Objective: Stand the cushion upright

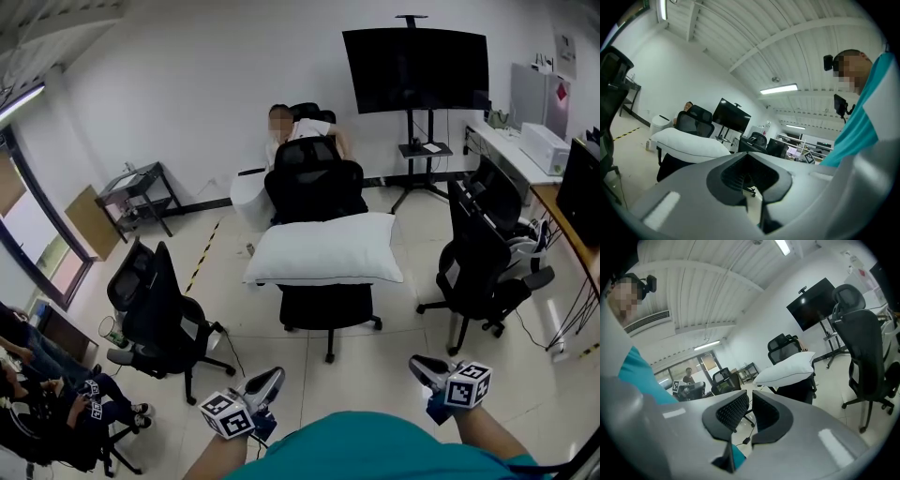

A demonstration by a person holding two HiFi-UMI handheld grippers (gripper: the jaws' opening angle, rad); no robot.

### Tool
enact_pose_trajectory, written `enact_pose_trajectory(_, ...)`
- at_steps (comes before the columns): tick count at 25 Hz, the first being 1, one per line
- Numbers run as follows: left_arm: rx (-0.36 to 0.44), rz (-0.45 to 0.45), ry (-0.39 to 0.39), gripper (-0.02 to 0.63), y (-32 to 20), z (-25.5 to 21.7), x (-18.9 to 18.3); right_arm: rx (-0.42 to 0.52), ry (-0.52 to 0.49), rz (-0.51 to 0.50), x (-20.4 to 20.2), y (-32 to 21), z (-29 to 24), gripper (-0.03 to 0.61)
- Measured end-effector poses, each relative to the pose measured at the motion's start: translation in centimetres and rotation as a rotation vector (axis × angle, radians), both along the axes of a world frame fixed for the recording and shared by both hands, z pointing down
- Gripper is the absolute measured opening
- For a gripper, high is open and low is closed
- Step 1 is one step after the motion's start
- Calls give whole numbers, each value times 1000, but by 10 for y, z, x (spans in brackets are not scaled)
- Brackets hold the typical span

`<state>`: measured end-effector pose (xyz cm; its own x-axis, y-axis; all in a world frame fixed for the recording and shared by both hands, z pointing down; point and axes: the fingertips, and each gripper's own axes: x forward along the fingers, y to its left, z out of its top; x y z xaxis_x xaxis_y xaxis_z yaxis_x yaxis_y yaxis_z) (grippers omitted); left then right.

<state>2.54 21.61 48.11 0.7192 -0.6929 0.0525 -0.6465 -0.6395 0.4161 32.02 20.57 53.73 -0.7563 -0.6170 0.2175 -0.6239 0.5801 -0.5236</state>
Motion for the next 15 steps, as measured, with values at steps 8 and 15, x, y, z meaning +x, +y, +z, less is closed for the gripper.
enact_pose_trajectory(8,-46,33,46,12,-64,27,-36,-53,21,-9,-50,-62,23,29)
enact_pose_trajectory(15,-63,134,56,12,-185,57,-123,-129,-52,62,-141,-185,42,64)
